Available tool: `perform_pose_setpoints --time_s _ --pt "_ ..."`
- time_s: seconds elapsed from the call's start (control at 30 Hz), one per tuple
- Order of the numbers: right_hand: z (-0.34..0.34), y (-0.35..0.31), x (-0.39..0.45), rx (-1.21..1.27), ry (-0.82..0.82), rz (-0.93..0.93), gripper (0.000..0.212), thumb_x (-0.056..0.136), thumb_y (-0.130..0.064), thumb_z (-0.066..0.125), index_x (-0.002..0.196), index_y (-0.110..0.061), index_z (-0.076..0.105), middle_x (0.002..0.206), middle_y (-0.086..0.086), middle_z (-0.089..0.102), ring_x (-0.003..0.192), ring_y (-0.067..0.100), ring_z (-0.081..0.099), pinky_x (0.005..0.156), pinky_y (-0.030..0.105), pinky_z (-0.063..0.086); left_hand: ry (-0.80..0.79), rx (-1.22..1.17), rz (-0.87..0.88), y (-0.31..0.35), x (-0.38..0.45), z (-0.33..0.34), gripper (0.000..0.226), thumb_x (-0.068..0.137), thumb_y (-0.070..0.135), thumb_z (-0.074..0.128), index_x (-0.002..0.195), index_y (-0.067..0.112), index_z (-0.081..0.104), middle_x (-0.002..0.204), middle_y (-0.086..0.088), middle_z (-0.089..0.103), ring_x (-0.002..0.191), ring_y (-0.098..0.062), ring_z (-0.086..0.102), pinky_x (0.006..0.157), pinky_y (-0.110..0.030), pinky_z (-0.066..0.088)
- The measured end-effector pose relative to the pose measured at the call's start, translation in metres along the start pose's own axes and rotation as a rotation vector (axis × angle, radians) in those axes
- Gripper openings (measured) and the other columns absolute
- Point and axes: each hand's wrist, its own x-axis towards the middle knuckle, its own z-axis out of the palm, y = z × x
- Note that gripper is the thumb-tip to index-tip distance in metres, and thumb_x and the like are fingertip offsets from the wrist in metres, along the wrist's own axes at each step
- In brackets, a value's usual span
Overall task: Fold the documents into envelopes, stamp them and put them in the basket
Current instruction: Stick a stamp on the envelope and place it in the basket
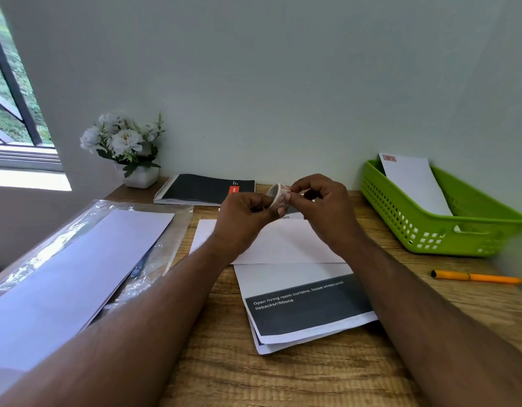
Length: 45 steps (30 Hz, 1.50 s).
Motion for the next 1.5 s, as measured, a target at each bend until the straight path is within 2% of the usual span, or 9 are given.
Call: perform_pose_setpoints --time_s 0.3,0.5,0.7,0.8,0.9,1.1,1.3,1.4,1.5 --pt "-0.017 -0.005 0.008 0.343 0.139 0.203 0.018 0.078 -0.003 0.074 0.089 -0.014 0.064 0.059 0.000 0.068 0.041 0.014 0.052 0.040 0.019 0.038 0.092 -0.004 -0.112 -0.007 0.009 -0.021 0.012 0.080 0.012 0.076 0.091 0.016 0.074 0.088 0.002 0.073 0.081 -0.008 0.068 0.073 -0.015 0.051" --pt "-0.016 0.001 0.007 0.327 0.069 0.218 0.018 0.079 -0.004 0.074 0.092 -0.016 0.069 0.063 0.000 0.071 0.042 0.013 0.053 0.040 0.020 0.036 0.198 0.609 -0.150 -0.038 0.019 -0.063 0.002 0.084 0.024 0.070 0.084 0.024 0.068 0.077 0.004 0.067 0.076 -0.019 0.064 0.070 -0.033 0.053" --pt "-0.014 0.004 0.007 0.317 0.008 0.176 0.019 0.081 -0.007 0.074 0.094 -0.017 0.066 0.077 0.009 0.074 0.052 0.019 0.062 0.046 0.025 0.045 0.147 0.905 -0.246 -0.034 0.020 -0.064 0.038 0.084 0.023 0.070 0.120 0.030 0.062 0.123 -0.001 0.060 0.121 -0.030 0.044 0.096 -0.047 0.034" --pt "-0.010 0.005 0.002 0.052 0.022 -0.089 0.011 0.084 -0.013 0.072 0.092 -0.018 0.066 0.081 0.007 0.073 0.071 0.015 0.070 0.063 0.029 0.055 0.237 0.614 -0.148 -0.010 0.016 -0.049 0.025 0.084 0.040 0.069 0.099 0.020 0.071 0.105 0.000 0.069 0.101 -0.024 0.059 0.086 -0.038 0.043" --pt "-0.005 0.008 -0.002 -0.560 0.006 -0.580 0.008 0.091 -0.025 0.061 0.093 -0.018 0.064 0.078 -0.001 0.070 0.069 0.019 0.069 0.059 0.034 0.055 0.070 -0.021 -0.423 0.023 0.008 -0.027 0.045 0.089 0.050 0.061 0.084 0.007 0.072 0.082 -0.007 0.073 0.067 -0.017 0.063 0.068 -0.031 0.044" --pt "0.003 0.004 -0.007 -0.802 0.000 -0.974 0.015 0.083 -0.011 0.070 0.098 -0.010 0.070 0.082 0.006 0.072 0.071 0.020 0.065 0.063 0.025 0.045 -0.070 -0.248 -0.559 0.018 0.005 -0.020 0.028 0.088 0.033 0.068 0.090 0.006 0.072 0.084 -0.010 0.073 0.067 -0.018 0.063 0.061 -0.028 0.046" --pt "0.004 0.013 -0.003 -0.809 -0.157 -0.882 0.020 0.083 -0.018 0.073 0.102 -0.013 0.069 0.093 0.005 0.073 0.082 0.022 0.069 0.074 0.030 0.052 -0.027 -0.212 -0.522 0.010 0.004 -0.017 0.015 0.093 0.019 0.063 0.087 0.007 0.070 0.086 -0.012 0.072 0.070 -0.017 0.066 0.060 -0.026 0.049" --pt "0.001 0.012 -0.006 -0.492 -0.121 -0.552 0.021 0.085 -0.033 0.069 0.092 -0.013 0.068 0.086 -0.002 0.071 0.077 0.007 0.063 0.070 0.022 0.050 0.037 -0.050 -0.365 0.009 0.003 -0.015 0.017 0.093 0.021 0.063 0.080 0.013 0.071 0.079 -0.009 0.071 0.065 -0.011 0.063 0.058 -0.019 0.045" --pt "0.001 0.010 -0.003 -0.077 -0.011 -0.146 0.013 0.083 -0.018 0.073 0.082 -0.007 0.065 0.074 0.001 0.065 0.069 0.003 0.061 0.064 0.021 0.053 0.087 0.030 -0.195 0.009 0.004 -0.012 0.018 0.091 0.022 0.065 0.079 0.012 0.072 0.071 -0.005 0.068 0.061 -0.010 0.061 0.058 -0.018 0.049"
